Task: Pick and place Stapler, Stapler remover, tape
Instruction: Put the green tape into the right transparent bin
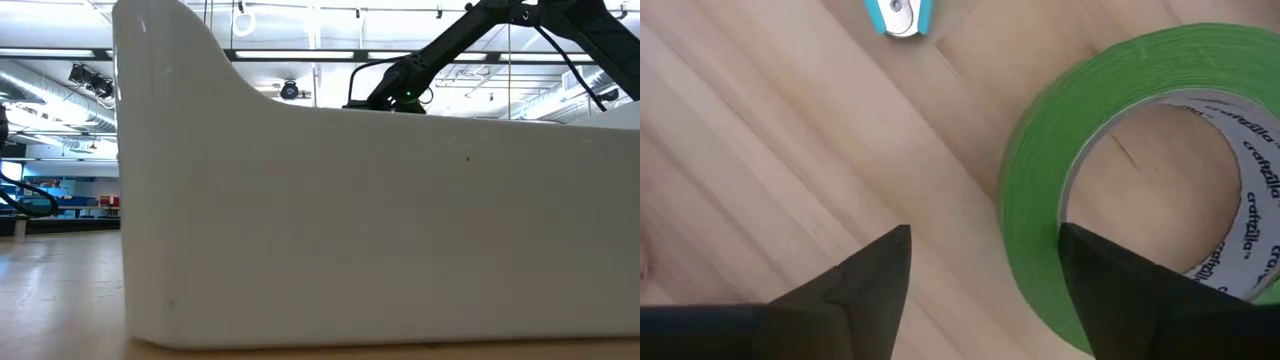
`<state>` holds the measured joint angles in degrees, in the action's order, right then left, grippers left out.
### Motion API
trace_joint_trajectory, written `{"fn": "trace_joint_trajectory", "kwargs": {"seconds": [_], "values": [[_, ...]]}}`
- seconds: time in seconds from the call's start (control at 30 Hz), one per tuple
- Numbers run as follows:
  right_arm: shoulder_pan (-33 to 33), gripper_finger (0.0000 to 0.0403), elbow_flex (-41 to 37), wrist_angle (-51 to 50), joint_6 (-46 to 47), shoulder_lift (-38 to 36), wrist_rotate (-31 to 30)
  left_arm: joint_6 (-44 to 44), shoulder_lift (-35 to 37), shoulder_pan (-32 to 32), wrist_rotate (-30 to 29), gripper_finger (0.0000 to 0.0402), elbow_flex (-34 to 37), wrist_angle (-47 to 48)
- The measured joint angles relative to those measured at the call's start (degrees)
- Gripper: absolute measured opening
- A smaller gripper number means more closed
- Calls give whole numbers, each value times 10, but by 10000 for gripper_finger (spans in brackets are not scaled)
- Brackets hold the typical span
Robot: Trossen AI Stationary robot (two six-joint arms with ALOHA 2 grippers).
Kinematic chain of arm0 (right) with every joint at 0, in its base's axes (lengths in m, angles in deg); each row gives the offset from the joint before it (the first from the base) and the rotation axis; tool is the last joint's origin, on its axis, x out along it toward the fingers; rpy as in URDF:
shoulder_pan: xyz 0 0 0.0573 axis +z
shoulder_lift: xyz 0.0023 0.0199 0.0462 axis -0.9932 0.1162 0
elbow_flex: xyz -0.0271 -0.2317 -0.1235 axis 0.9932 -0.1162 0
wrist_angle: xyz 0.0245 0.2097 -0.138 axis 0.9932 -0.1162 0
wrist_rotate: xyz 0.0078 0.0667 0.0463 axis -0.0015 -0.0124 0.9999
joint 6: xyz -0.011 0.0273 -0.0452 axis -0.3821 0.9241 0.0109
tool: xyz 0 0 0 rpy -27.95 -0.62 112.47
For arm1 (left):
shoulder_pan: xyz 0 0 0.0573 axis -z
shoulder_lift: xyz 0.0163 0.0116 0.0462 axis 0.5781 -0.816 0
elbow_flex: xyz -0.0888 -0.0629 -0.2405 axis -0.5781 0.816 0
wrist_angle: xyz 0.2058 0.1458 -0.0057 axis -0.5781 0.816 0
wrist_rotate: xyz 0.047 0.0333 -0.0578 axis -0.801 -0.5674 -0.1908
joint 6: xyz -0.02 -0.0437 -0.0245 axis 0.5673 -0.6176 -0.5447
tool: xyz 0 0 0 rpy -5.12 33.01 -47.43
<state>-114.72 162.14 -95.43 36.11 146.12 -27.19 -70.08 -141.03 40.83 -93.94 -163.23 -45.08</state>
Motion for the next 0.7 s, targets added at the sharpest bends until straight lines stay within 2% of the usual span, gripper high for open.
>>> {"fn": "trace_joint_trajectory", "kwargs": {"seconds": [0.27, 0.4, 0.7], "values": [[-1, 256, 0, -1, -5, -5, 2, 0, 0, 0, 0, 252, 0, 0], [-5, 256, 2, -3, -9, -9, -37, -1, 0, -3, 0, 252, 0, 0], [-13, 256, -3, -5, -14, -3, -15, -12, 0, -3, 0, 252, 0, 7]]}}
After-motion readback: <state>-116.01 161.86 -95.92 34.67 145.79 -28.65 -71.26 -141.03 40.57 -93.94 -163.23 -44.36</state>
